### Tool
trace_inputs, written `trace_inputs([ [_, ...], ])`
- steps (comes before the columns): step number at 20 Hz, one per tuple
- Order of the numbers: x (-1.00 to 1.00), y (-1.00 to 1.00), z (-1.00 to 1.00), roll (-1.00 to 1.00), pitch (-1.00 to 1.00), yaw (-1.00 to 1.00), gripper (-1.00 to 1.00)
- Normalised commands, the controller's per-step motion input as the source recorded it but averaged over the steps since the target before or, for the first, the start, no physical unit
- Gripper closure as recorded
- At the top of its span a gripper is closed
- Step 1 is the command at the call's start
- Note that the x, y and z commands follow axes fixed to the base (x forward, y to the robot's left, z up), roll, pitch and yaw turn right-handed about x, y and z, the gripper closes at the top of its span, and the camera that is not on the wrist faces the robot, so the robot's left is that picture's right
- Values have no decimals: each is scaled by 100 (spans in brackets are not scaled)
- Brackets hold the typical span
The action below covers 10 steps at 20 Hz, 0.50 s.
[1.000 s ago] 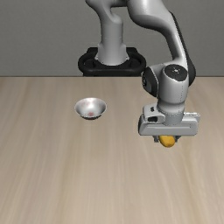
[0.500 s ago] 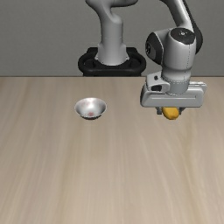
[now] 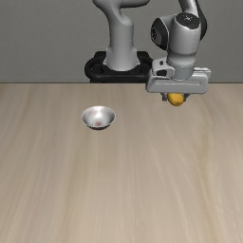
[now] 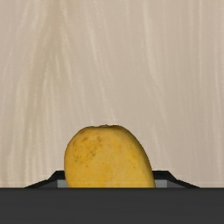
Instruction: Pick the mango on the table and place it on the bowl
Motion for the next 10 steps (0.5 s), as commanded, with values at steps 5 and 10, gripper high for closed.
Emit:
trace_inputs([
  [5, 0, -100, 0, 0, 0, 0, 100],
  [10, 0, -100, 0, 0, 0, 0, 100],
])
